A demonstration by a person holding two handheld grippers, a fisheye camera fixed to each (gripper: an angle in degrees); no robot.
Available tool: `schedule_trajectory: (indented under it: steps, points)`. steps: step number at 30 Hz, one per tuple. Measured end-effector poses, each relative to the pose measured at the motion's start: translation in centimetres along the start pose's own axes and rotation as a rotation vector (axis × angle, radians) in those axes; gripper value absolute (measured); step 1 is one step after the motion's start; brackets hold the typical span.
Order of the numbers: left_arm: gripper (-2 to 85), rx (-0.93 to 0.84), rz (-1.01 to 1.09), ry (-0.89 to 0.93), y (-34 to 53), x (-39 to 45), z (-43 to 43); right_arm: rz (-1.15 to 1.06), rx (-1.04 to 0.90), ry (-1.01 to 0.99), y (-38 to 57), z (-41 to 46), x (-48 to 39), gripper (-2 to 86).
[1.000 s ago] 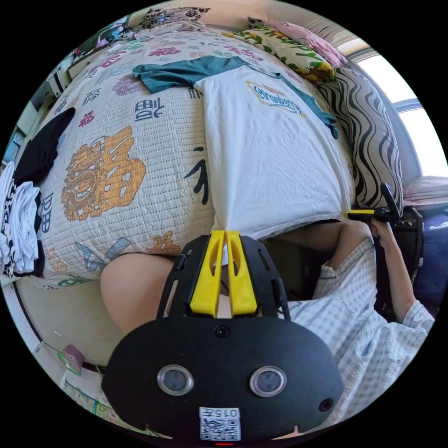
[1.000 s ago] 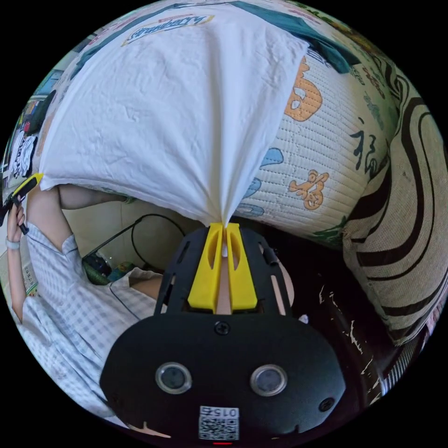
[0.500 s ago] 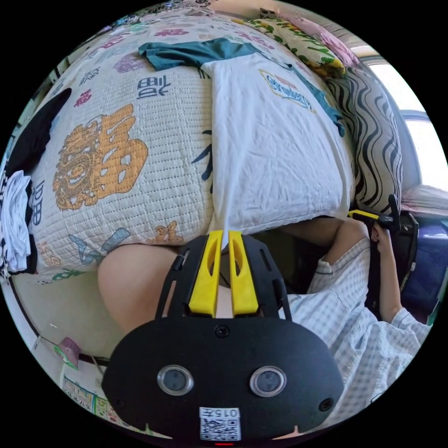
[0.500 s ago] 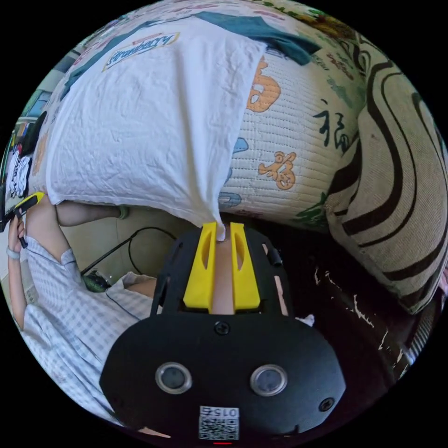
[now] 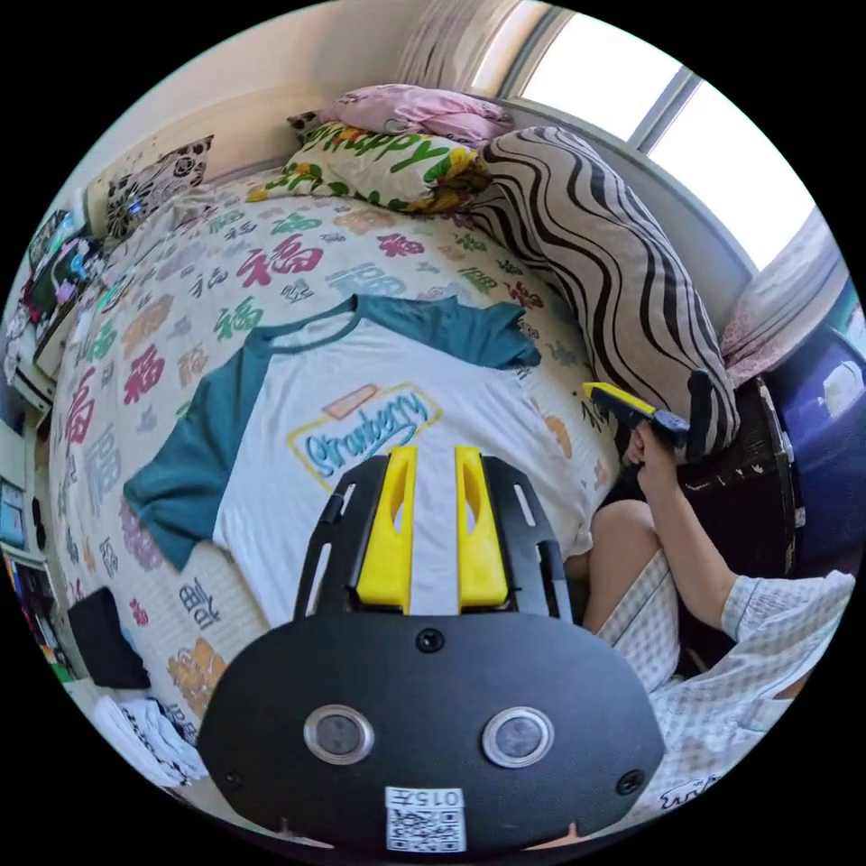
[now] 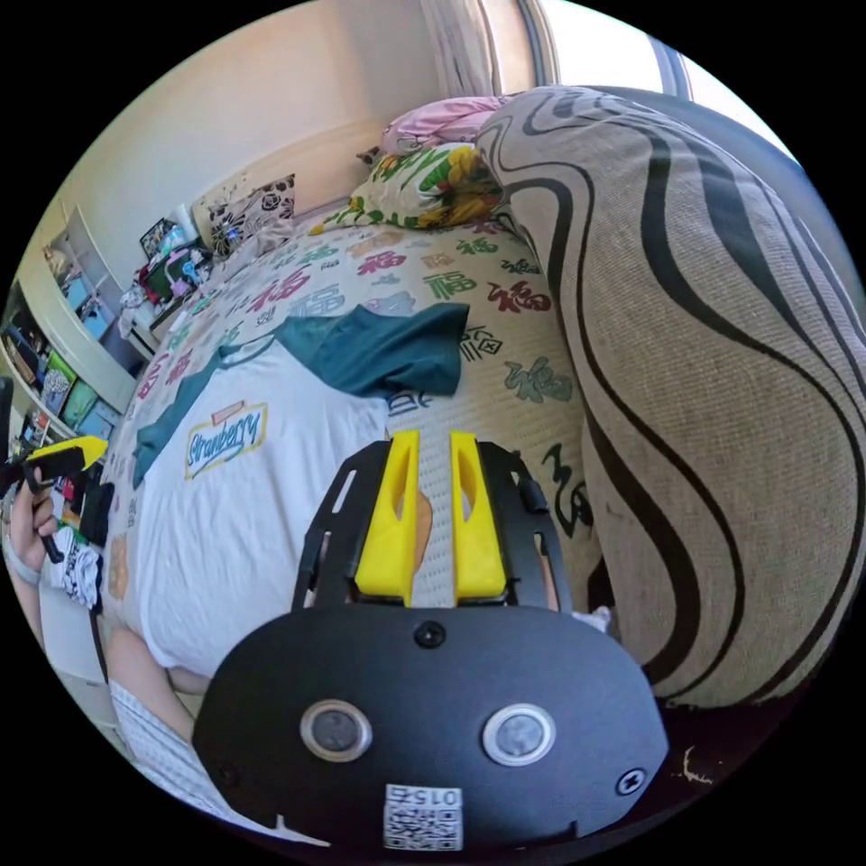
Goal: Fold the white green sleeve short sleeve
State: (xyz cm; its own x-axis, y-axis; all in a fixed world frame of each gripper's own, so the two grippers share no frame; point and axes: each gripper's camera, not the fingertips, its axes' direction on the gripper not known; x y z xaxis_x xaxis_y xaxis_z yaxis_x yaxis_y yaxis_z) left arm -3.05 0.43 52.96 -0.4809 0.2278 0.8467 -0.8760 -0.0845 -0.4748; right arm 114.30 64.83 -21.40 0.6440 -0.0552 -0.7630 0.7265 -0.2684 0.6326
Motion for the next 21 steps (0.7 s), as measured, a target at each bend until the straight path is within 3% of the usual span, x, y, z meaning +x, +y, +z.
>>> schedule_trajectory:
  steps: [5,9,14,19,21]
  points:
    - [7.2,0.023,0.13,0.102,-16.0,7.8,8.5,0.101,0.008,0.045,-5.0,2.9,1.0,6.3]
    - [8.1,-0.072,0.247,0.094,-26.9,14.9,19.1,0.125,-0.01,-0.012,-7.7,4.8,2.9,6.4]
    - [10.3,-0.232,0.35,0.008,-33.6,21.5,31.1,0.079,-0.071,-0.23,-10.0,5.9,4.6,6.9]
    - [11.0,-0.334,0.345,-0.058,-36.1,23.9,39.5,0.136,-0.107,-0.155,-11.1,5.9,5.6,7.3]
    - [9.2,-0.373,0.346,-0.187,-36.4,23.9,42.1,0.117,-0.087,-0.116,-11.5,5.1,6.1,7.5]
